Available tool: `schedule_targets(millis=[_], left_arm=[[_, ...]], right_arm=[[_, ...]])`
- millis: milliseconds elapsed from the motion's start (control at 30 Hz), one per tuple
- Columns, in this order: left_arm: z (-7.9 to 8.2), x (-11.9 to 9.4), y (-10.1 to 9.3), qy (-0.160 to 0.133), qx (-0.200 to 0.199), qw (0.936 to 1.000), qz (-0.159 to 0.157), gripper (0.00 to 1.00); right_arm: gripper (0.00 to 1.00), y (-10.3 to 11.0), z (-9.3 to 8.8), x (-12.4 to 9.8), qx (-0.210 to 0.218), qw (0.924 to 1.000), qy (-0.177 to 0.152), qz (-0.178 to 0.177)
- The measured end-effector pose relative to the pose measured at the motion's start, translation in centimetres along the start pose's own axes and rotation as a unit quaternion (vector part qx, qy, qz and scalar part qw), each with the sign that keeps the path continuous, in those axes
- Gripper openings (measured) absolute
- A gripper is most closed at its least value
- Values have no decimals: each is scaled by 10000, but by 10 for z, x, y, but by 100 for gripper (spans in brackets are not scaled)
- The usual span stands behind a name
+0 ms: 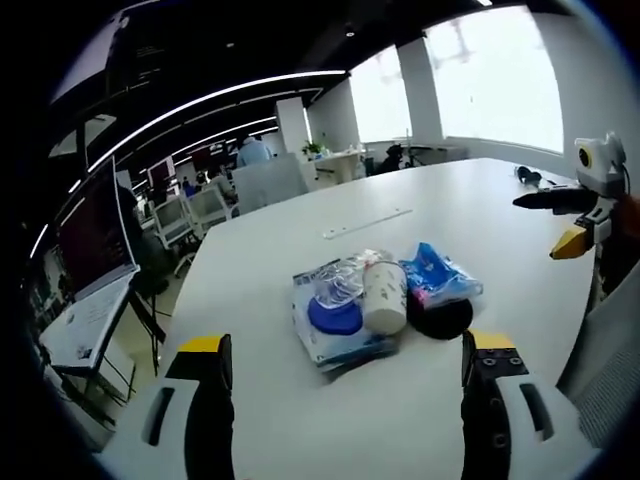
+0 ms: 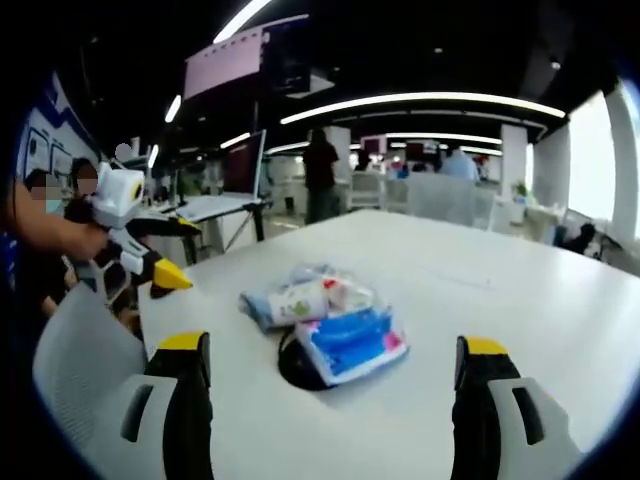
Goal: Arrange the tabletop items into an orderly group along one side of the table until the central work area is clear of visible clutter.
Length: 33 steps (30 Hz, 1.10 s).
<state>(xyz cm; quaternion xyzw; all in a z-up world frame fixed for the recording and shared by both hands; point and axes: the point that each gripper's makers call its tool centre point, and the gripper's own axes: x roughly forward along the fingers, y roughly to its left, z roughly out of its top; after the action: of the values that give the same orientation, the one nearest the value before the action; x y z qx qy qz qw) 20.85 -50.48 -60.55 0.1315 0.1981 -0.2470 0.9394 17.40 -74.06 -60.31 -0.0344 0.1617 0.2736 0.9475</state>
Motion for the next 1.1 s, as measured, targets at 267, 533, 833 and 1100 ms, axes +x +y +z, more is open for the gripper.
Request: schedule_targets(millis=[267,533,833,1100], left_arm=[[3,10,5,-4,25,10000,-28,94],[6,22,7,20,3,10000,-69,94],[9,33,9,23,-5,9999,-103,94],[8,42,9,65,-8,9999,-141,93]], right_arm=[[99,-4,4,9,-17,10000,23,54],[99,-7,8,20,-30,9999,54,107],[98,-12,9,32,-59,9998,109,166],[97,-16,9,42,-52,9997,157,204]])
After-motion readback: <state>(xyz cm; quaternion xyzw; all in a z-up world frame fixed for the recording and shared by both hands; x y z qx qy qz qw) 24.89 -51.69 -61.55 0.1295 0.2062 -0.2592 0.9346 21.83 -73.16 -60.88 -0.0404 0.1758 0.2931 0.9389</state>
